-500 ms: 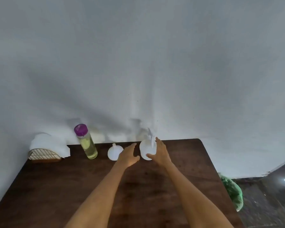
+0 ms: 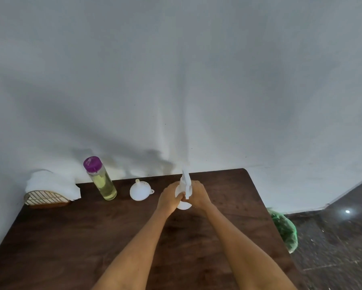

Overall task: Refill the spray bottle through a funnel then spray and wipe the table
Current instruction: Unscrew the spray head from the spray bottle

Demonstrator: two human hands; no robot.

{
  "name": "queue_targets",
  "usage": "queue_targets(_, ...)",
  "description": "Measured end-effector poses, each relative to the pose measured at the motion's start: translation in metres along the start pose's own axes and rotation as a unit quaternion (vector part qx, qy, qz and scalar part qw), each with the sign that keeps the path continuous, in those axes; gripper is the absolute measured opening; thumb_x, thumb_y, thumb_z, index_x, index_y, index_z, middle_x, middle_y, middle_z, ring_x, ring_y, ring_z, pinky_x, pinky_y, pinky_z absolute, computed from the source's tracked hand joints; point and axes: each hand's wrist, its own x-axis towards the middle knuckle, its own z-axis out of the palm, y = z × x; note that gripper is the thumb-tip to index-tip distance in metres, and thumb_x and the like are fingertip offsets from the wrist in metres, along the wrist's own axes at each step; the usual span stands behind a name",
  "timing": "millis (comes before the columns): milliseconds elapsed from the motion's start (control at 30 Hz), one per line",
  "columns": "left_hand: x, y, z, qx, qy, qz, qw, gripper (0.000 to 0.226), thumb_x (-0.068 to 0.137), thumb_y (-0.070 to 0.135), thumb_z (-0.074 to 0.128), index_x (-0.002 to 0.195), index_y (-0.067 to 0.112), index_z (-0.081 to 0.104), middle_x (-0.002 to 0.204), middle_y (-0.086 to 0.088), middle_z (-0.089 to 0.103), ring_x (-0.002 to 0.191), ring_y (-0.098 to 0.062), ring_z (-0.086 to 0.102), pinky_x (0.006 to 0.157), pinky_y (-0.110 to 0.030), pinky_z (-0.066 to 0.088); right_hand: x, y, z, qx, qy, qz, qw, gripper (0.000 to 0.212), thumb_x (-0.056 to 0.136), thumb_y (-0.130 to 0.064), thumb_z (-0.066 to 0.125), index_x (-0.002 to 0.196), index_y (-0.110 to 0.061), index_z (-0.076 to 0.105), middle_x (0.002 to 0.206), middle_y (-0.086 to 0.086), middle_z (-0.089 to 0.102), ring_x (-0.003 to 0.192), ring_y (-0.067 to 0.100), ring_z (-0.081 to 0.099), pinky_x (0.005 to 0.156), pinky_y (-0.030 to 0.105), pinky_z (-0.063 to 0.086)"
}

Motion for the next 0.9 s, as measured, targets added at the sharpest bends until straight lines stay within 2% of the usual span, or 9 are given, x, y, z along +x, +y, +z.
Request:
queue_targets(167,-0.055,0.005,0.012,0.014,0.017,-0.012,1.0,0.046,0.092,0.035,0.055,0.134,0.018,0.048,0.134,-0.005,0.056,0.12,-0.02,0.055,0.102,-0.031,0.044,-0.053,0.003,0.002,0.011,-0.024,-0.011,1.0,0.038,0.082,-0.022,0.07,0.115,-0.005,0.062,0.114,0.014,0.067,0.105,0.026,0.063,0.094,0.037,0.052)
queue_targets(333,-0.127,0.003,0.03,0.009,0.033,-0.024,0.999,0.045,0.093,0.034,0.053,0.134,0.016,0.048,0.133,-0.005,0.057,0.119,-0.02,0.056,0.098,-0.027,0.045,-0.116,0.003,0.014,-0.009,-0.049,-0.023,0.999,0.04,0.084,-0.025,0.068,0.118,-0.006,0.06,0.118,0.014,0.065,0.106,0.026,0.063,0.095,0.033,0.052)
queue_targets(500,-0.196,0.004,0.047,0.004,0.038,-0.034,0.999,0.044,0.093,0.037,0.052,0.132,0.018,0.049,0.13,-0.004,0.058,0.116,-0.019,0.057,0.097,-0.029,0.044,-0.181,0.007,0.026,-0.011,-0.058,-0.02,0.998,0.034,0.083,-0.023,0.068,0.111,-0.005,0.063,0.108,0.013,0.067,0.098,0.027,0.065,0.089,0.038,0.055)
queue_targets(733,-0.251,0.005,0.062,0.003,0.029,-0.018,0.999,0.041,0.093,0.03,0.052,0.132,0.02,0.046,0.125,-0.004,0.062,0.113,-0.021,0.058,0.093,-0.031,0.046,-0.235,0.018,0.037,-0.012,-0.068,-0.051,0.996,0.026,0.081,-0.021,0.064,0.104,-0.007,0.063,0.1,0.012,0.069,0.092,0.027,0.065,0.082,0.042,0.056)
queue_targets(900,-0.263,0.007,0.07,-0.011,0.03,-0.069,0.997,0.05,0.09,0.037,0.057,0.135,0.019,0.041,0.134,-0.003,0.054,0.12,-0.021,0.055,0.101,-0.03,0.043,-0.254,0.021,0.026,0.021,-0.064,-0.049,0.996,0.03,0.089,-0.023,0.06,0.116,-0.009,0.061,0.115,0.01,0.066,0.103,0.023,0.063,0.092,0.032,0.053)
